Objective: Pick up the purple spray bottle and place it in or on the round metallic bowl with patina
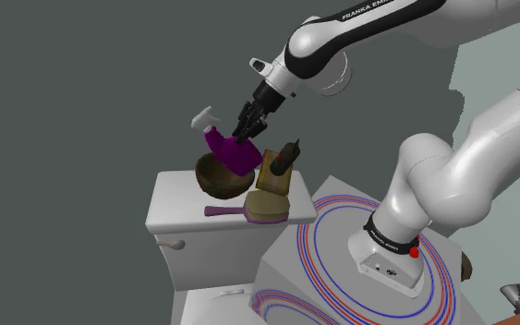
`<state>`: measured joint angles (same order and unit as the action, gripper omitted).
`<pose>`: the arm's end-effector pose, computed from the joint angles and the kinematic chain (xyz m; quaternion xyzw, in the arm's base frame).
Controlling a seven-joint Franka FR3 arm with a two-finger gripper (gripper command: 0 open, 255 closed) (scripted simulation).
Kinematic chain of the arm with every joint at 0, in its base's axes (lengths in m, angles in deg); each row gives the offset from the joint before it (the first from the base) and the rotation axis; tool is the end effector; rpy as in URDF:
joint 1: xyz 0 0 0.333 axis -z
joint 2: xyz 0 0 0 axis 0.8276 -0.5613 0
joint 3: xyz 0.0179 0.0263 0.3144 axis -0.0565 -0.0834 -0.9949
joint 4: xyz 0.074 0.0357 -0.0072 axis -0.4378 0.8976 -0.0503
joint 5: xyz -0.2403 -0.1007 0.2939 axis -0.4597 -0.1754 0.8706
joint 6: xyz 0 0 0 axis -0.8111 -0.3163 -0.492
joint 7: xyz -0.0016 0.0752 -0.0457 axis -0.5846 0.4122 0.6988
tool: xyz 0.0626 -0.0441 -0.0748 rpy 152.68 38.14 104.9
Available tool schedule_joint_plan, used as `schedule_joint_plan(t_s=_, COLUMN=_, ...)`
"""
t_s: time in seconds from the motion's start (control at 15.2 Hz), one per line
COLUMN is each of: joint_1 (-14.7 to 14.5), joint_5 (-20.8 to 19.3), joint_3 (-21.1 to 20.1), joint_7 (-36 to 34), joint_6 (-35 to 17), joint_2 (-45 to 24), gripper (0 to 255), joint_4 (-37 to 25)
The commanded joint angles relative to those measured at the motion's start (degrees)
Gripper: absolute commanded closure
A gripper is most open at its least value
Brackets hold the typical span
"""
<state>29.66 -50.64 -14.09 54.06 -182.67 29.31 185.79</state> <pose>0.4146 0.0692 0.4020 -0.8624 -0.4204 -0.2343 0.1570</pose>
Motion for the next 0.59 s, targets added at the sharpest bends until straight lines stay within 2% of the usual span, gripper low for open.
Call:
schedule_joint_plan(t_s=0.0, joint_1=-0.16, joint_5=0.26, joint_3=0.08, joint_7=0.24, joint_6=-0.27, joint_2=-0.22, gripper=255, joint_4=0.10)
schedule_joint_plan(t_s=0.26, joint_1=-0.16, joint_5=0.26, joint_3=0.08, joint_7=0.24, joint_6=-0.27, joint_2=-0.22, gripper=255, joint_4=0.10)
schedule_joint_plan(t_s=0.33, joint_1=-0.17, joint_5=0.27, joint_3=0.07, joint_7=0.24, joint_6=-0.29, joint_2=-0.22, gripper=0, joint_4=0.11)
schedule_joint_plan(t_s=0.53, joint_1=-0.17, joint_5=0.27, joint_3=0.08, joint_7=0.24, joint_6=-0.28, joint_2=-0.22, gripper=0, joint_4=0.11)
